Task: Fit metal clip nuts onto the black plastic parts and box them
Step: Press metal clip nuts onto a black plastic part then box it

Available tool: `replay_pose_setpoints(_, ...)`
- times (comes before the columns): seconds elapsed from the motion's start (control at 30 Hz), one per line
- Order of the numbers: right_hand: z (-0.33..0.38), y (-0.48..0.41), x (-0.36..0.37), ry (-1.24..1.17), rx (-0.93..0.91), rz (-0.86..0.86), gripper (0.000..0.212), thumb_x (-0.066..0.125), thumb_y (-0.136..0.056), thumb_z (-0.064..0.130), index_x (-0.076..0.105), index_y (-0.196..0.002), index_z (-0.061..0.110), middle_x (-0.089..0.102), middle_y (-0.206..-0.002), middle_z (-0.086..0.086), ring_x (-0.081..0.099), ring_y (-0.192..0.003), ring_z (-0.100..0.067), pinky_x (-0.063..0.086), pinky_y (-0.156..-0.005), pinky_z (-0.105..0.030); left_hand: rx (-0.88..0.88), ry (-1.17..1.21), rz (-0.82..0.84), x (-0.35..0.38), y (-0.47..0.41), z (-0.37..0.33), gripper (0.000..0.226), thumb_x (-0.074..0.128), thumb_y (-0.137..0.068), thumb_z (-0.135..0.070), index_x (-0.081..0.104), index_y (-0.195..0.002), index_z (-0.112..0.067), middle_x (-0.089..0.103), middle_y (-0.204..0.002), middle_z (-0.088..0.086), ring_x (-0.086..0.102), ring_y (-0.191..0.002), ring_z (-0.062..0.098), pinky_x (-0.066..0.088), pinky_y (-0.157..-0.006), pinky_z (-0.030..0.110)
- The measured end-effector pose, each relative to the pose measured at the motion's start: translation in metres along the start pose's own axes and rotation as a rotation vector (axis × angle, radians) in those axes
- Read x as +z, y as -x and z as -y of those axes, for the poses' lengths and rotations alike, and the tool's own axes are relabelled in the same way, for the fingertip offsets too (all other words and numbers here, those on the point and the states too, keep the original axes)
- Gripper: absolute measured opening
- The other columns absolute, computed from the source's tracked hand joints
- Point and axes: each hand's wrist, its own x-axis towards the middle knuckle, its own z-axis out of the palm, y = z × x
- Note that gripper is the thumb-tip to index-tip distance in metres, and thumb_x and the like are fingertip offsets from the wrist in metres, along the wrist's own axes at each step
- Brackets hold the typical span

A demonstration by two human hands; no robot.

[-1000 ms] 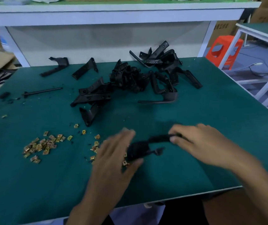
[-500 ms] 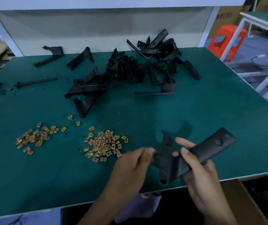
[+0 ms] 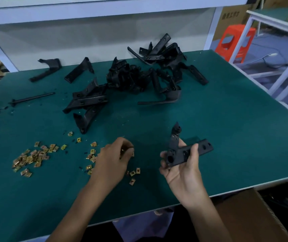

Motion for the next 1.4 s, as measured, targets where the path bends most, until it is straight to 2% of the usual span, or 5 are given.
replay_pose_setpoints(0.17, 0.001, 0.002, -0.001, 0.056, 0.005, 0.027, 0.051, 0.039, -0.091, 0.066, 0.077, -0.105, 0.035, 0.071, -0.080, -0.002, 0.066, -0.059, -0.012, 0.050, -0.044, -0.023, -0.148, 0.594, 0.106, -0.006, 0.018, -0.033, 0.025, 0.063, -0.096, -0.010, 0.077, -0.096, -0.031, 0.072, -0.088, -0.007, 0.063, -0.080, -0.001, 0.048, -0.071, 0.012)
replay_pose_setpoints(0.37, -0.006, 0.004, 0.000, 0.119, -0.048, 0.149, 0.050, 0.095, -0.067, 0.034, 0.074, -0.111, 0.028, 0.074, -0.098, -0.009, 0.072, -0.080, -0.017, 0.058, -0.056, -0.024, -0.289, 1.007, 0.192, -0.003, 0.034, -0.058, 0.012, 0.070, -0.084, -0.022, 0.078, -0.092, -0.020, 0.075, -0.093, 0.005, 0.064, -0.080, 0.010, 0.053, -0.066, 0.020)
replay_pose_setpoints(0.73, -0.004, 0.005, 0.000, 0.112, -0.020, 0.108, 0.070, 0.096, -0.066, 0.029, 0.062, -0.126, 0.016, 0.071, -0.105, -0.017, 0.071, -0.080, -0.021, 0.057, -0.053, -0.022, -0.302, 1.065, 0.170, -0.008, 0.035, -0.060, 0.021, 0.065, -0.086, -0.003, 0.077, -0.091, -0.019, 0.074, -0.093, 0.008, 0.065, -0.084, 0.015, 0.054, -0.070, 0.021)
replay_pose_setpoints(0.97, -0.003, 0.009, -0.002, 0.119, -0.016, 0.122, 0.041, 0.063, -0.087, 0.007, 0.060, -0.127, 0.015, 0.066, -0.104, -0.022, 0.068, -0.078, -0.024, 0.054, -0.051, -0.024, -0.351, 1.024, 0.159, -0.014, 0.032, -0.060, 0.019, 0.062, -0.089, 0.007, 0.068, -0.098, -0.009, 0.063, -0.072, 0.002, 0.056, -0.063, 0.014, 0.049, -0.058, 0.021)
replay_pose_setpoints(1.4, -0.005, 0.010, 0.003, 0.264, -0.024, 0.203, 0.051, 0.095, -0.068, 0.027, 0.068, -0.111, 0.021, 0.067, -0.093, -0.015, 0.070, -0.071, -0.025, 0.055, -0.047, -0.028, -0.399, 0.892, 0.343, -0.029, 0.022, -0.049, 0.037, 0.070, -0.065, -0.007, 0.071, -0.102, -0.014, 0.056, -0.060, 0.002, 0.051, -0.054, 0.011, 0.044, -0.052, 0.021)
